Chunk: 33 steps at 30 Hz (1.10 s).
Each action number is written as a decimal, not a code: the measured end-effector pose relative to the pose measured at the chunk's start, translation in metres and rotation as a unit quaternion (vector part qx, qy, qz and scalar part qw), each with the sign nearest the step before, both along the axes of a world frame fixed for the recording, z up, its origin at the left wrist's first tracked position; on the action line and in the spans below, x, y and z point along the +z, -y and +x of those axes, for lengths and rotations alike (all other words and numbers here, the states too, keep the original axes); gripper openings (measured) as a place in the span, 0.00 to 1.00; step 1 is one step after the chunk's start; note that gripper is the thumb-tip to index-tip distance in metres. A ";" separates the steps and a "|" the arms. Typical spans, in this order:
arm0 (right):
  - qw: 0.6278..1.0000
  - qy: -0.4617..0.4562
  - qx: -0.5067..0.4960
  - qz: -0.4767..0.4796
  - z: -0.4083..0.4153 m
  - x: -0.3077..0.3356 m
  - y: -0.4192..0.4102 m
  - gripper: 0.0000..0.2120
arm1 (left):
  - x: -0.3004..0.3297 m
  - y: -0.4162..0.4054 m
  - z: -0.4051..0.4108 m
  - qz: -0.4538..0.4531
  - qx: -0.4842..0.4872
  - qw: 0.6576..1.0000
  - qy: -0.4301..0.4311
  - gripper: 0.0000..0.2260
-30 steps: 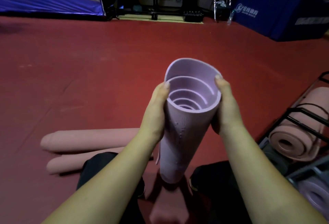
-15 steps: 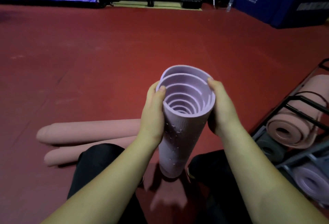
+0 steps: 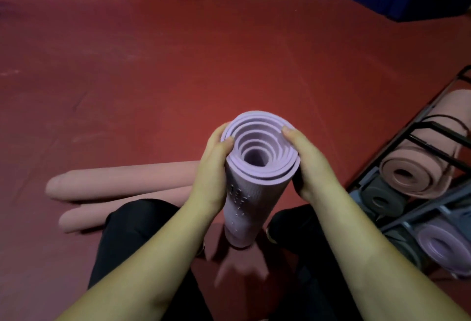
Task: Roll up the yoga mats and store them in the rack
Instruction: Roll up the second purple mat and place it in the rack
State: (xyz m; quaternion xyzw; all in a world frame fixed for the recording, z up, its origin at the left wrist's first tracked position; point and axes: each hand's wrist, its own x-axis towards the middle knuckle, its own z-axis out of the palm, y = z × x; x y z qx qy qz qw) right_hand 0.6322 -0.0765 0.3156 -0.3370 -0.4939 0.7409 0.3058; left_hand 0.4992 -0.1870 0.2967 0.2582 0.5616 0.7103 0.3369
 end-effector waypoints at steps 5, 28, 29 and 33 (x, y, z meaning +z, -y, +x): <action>0.999 0.031 0.013 -0.013 0.001 -0.040 0.019 0.28 | -0.036 0.011 0.015 -0.071 0.001 0.997 0.028 0.19; 0.998 0.024 0.061 0.024 0.002 -0.034 -0.019 0.27 | -0.021 -0.015 0.001 -0.029 0.005 0.996 0.088 0.12; 0.997 0.039 0.057 0.017 0.001 -0.043 -0.017 0.27 | -0.026 -0.015 0.001 -0.041 0.003 0.996 0.085 0.14; 0.995 0.092 0.049 0.009 -0.010 -0.049 -0.023 0.20 | -0.034 -0.029 -0.008 -0.058 0.003 0.993 0.107 0.20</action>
